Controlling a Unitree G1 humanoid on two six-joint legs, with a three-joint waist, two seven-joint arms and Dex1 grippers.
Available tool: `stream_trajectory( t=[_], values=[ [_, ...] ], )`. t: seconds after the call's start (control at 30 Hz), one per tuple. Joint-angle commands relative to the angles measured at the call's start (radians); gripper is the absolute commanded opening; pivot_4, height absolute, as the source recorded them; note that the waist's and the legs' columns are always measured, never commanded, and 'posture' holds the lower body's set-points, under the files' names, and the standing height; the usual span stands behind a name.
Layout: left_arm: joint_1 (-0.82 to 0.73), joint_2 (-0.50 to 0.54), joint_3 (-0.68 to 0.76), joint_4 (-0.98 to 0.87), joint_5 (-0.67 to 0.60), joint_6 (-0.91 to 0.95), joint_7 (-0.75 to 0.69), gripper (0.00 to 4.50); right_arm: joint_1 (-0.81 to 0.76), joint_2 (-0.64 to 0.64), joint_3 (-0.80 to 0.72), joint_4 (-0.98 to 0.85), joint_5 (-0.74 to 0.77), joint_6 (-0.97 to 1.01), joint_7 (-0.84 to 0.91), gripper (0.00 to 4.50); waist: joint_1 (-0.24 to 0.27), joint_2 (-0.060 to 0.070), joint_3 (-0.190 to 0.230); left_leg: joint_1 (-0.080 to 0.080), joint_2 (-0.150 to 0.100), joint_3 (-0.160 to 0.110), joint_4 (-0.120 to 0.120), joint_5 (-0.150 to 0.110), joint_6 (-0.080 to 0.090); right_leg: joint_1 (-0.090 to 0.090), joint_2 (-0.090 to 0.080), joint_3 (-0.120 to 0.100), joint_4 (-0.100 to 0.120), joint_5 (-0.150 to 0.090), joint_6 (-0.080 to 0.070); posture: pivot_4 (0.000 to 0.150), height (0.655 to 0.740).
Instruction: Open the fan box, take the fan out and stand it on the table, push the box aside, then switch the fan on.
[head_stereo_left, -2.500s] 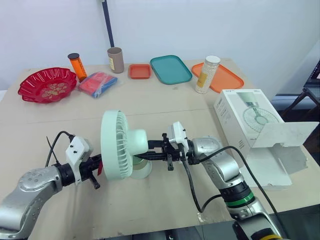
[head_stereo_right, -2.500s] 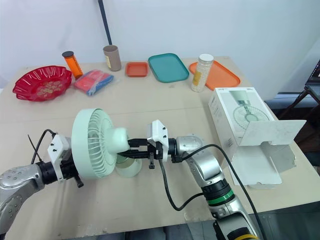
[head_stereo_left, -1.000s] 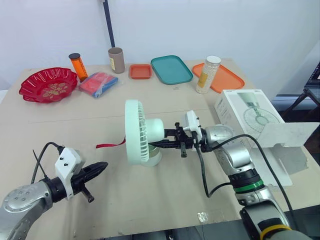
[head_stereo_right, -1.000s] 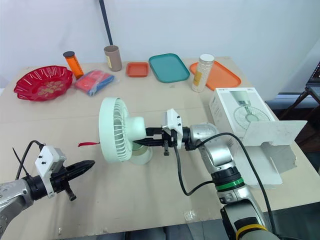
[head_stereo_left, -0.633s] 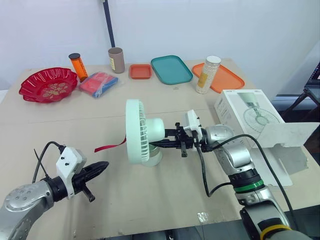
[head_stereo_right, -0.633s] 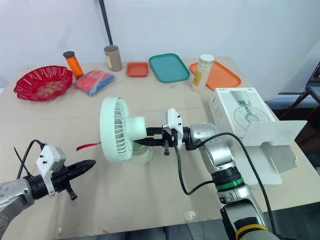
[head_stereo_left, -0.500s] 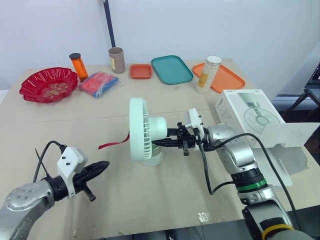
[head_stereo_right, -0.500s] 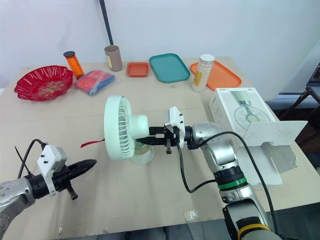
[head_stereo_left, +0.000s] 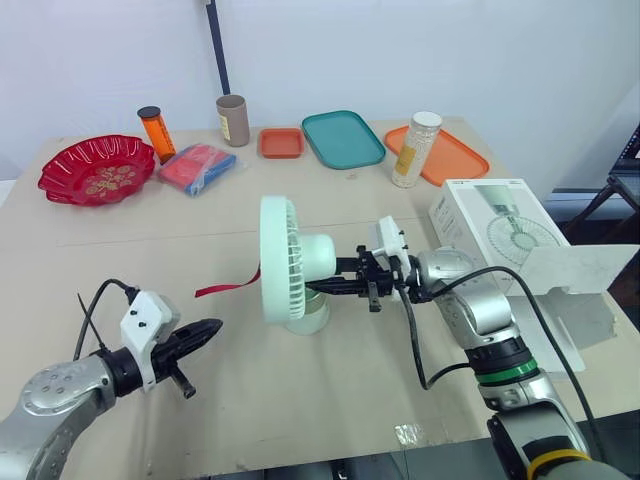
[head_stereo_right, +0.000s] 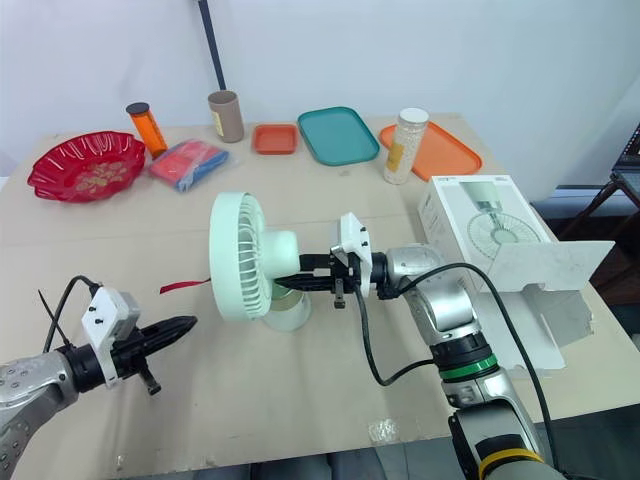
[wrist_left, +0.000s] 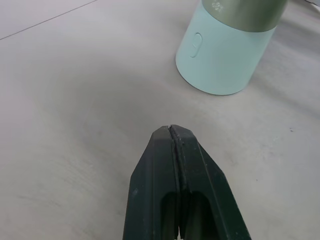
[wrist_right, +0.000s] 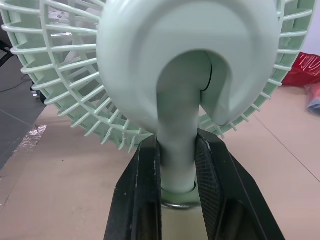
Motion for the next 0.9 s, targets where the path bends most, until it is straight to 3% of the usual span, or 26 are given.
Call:
stream_trajectory(
  t=[0.03, 0.07, 0.37, 0.9],
  values=[
    [-0.006, -0.001, 0.011, -0.015, -0.003, -0.019, 0.001, 0.06, -0.011, 0.003, -0.007, 0.005, -0.02, -0.033, -0.007, 0.42, 0.0, 0.0, 0.0, 0.0, 0.0, 0.0, 0.0, 0.0, 0.0, 0.0, 0.0, 0.0, 0.0, 0.0, 0.0, 0.15, 0.74],
    [-0.006, 0.0, 0.012, -0.017, -0.005, -0.018, 0.003, 0.06, -0.011, 0.004, -0.006, 0.008, -0.022, -0.036, -0.008, 0.42, 0.0, 0.0, 0.0, 0.0, 0.0, 0.0, 0.0, 0.0, 0.0, 0.0, 0.0, 0.0, 0.0, 0.0, 0.0, 0.15, 0.74],
    [0.004, 0.002, 0.018, -0.012, -0.001, -0.029, 0.002, 0.0, -0.005, 0.008, -0.01, 0.023, -0.042, -0.08, -0.015, 4.48, 0.0, 0.0, 0.0, 0.0, 0.0, 0.0, 0.0, 0.0, 0.0, 0.0, 0.0, 0.0, 0.0, 0.0, 0.0, 0.15, 0.74],
    [0.001, 0.013, 0.033, -0.002, -0.008, -0.033, -0.012, 0.0, 0.073, -0.068, -0.044, -0.039, -0.056, -0.105, -0.035, 4.48, 0.0, 0.0, 0.0, 0.0, 0.0, 0.0, 0.0, 0.0, 0.0, 0.0, 0.0, 0.0, 0.0, 0.0, 0.0, 0.15, 0.74]
  ],
)
